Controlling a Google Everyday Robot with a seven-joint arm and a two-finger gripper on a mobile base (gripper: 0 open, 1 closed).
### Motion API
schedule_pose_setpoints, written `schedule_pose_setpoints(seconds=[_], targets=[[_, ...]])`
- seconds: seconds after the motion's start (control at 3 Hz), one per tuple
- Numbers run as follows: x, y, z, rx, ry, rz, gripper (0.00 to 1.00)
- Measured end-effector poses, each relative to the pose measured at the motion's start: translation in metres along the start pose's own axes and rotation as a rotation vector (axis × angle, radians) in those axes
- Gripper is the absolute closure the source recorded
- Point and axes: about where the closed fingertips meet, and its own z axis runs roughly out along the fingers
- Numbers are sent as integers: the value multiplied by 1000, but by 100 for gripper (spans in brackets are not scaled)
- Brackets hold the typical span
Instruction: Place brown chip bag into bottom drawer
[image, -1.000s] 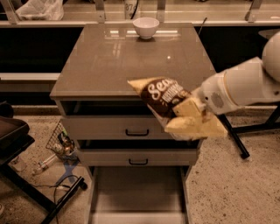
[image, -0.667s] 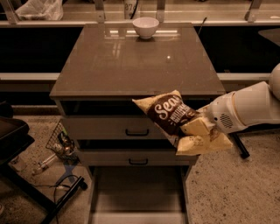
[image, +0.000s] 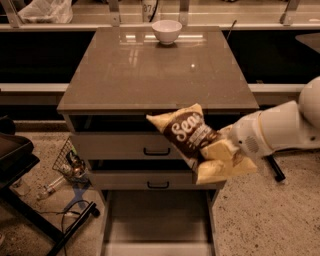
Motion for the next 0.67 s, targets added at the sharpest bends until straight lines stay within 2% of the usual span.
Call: schedule_pose_setpoints(seconds=[0.33, 0.67], targets=[[48, 24, 14, -85, -35, 19, 100], [134, 50, 25, -153, -48, 97, 100]])
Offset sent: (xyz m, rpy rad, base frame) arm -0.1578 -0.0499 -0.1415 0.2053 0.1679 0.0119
